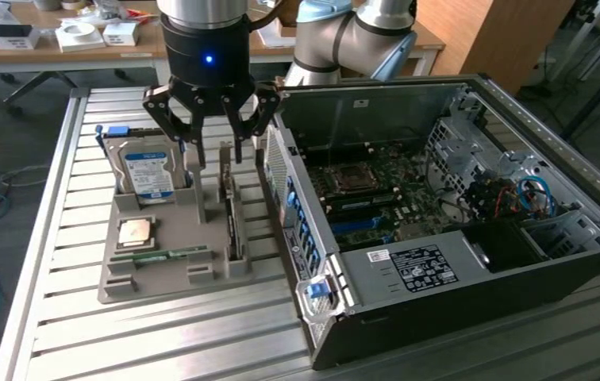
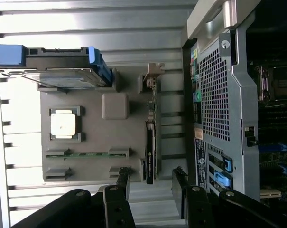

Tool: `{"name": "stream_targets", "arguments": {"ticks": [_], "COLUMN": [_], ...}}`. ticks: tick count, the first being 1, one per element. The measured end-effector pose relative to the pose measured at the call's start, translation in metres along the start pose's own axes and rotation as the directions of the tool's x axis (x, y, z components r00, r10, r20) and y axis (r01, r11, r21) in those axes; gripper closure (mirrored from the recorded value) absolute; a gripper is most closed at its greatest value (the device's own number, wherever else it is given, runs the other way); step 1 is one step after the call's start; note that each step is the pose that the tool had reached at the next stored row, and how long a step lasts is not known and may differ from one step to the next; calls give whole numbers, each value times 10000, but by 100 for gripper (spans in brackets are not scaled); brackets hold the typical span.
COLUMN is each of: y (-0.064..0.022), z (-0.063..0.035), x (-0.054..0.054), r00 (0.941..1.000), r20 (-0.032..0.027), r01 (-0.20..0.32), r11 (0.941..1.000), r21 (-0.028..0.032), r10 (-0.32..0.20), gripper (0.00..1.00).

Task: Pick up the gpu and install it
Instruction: 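Pick up the gpu and move the gpu toward the slot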

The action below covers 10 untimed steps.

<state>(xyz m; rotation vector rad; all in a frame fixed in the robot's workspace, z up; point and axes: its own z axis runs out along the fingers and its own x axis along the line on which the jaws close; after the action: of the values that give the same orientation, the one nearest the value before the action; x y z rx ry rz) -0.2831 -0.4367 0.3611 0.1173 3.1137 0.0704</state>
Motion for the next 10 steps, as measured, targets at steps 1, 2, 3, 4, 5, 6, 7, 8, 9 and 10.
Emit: {"name": "stream_targets", "arguments": {"ticks": [1, 2, 3, 4, 5, 6, 7, 8, 9, 10], "y": [0, 0, 0, 0, 0, 0, 0, 0, 0, 0], "z": [3, 4, 4, 4, 5, 5, 5, 5, 5, 5], "x": [0, 0, 0, 0, 0, 0, 0, 0, 0, 0], "r00": [10000, 10000, 10000, 10000, 10000, 10000, 10000, 10000, 10000, 10000], "r20": [-1, -1, -2, -1, -1, 0, 0, 0, 0, 0], "r01": [0, 0, 0, 0, 0, 0, 0, 0, 0, 0], "r11": [10000, 10000, 10000, 10000, 10000, 10000, 10000, 10000, 10000, 10000], "r21": [1, 1, 2, 1, 0, 0, 0, 0, 0, 1], "r10": [0, 0, 0, 0, 0, 0, 0, 0, 0, 0], "gripper": [51, 51, 51, 51, 51, 51, 51, 51, 51, 51]}}
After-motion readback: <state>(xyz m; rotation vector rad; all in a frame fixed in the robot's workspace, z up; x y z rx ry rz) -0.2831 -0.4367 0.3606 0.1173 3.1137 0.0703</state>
